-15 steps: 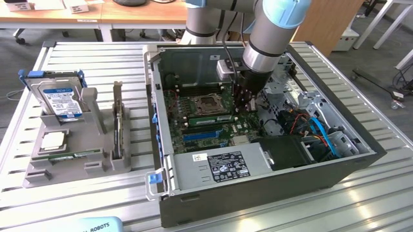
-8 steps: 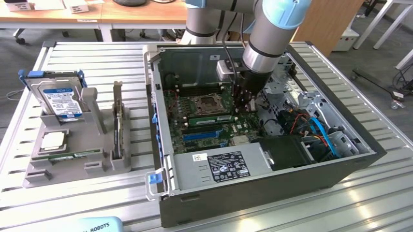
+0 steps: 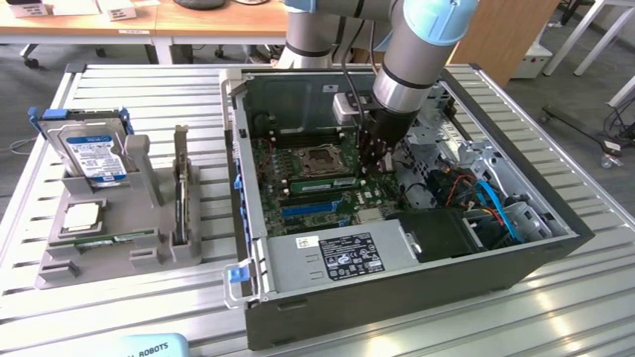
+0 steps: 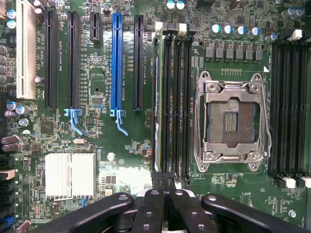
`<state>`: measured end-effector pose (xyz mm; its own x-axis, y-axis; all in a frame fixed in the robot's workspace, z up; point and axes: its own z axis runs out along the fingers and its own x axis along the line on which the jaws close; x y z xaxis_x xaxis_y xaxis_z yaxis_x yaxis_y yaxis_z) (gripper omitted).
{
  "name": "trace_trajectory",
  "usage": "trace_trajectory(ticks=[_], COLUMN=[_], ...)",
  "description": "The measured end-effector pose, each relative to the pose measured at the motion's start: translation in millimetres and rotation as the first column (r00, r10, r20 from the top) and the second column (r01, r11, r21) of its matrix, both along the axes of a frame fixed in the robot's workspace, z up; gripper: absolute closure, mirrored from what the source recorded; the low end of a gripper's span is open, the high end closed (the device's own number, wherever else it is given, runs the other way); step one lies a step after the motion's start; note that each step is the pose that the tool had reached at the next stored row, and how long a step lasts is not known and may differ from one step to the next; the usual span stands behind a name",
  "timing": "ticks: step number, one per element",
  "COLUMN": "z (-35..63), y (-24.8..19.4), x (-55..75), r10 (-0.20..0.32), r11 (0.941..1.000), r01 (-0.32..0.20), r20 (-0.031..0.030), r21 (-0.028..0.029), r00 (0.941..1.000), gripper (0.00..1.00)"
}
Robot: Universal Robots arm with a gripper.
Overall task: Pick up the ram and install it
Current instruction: 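Press down the ram until it locks into place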
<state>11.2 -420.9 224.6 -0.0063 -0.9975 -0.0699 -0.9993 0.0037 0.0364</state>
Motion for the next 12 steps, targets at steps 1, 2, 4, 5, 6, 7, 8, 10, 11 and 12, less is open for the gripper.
trace_trajectory(ticks=[1, 2, 4, 5, 6, 7, 8, 10, 11, 12], z=[0.0, -0.1, -0.6, -0.9, -0.9, -0.9, -0.9, -1.0, -1.1, -1.4], y=[0.0, 0.0, 0.1, 0.0, 0.0, 0.0, 0.0, 0.0, 0.0, 0.0], x=[0.0, 0.0, 0.0, 0.0, 0.0, 0.0, 0.0, 0.0, 0.0, 0.0], r10=[0.000, 0.000, 0.000, 0.000, 0.000, 0.000, 0.000, 0.000, 0.000, 0.000], r11=[1.0000, 1.0000, 1.0000, 1.0000, 1.0000, 1.0000, 1.0000, 1.0000, 1.0000, 1.0000], r01=[0.000, 0.000, 0.000, 0.000, 0.000, 0.000, 0.000, 0.000, 0.000, 0.000], r20=[0.0000, 0.0001, 0.0002, 0.0002, 0.0000, 0.0000, 0.0000, 0.0001, 0.0001, 0.0002], r21=[0.0000, 0.0001, 0.0005, 0.0003, 0.0000, 0.0000, 0.0000, 0.0001, 0.0002, 0.0003], r00=[1.0000, 1.0000, 1.0000, 1.0000, 1.0000, 1.0000, 1.0000, 1.0000, 1.0000, 1.0000], gripper=[0.90, 0.90, 0.90, 0.90, 0.90, 0.90, 0.90, 0.90, 0.90, 0.90])
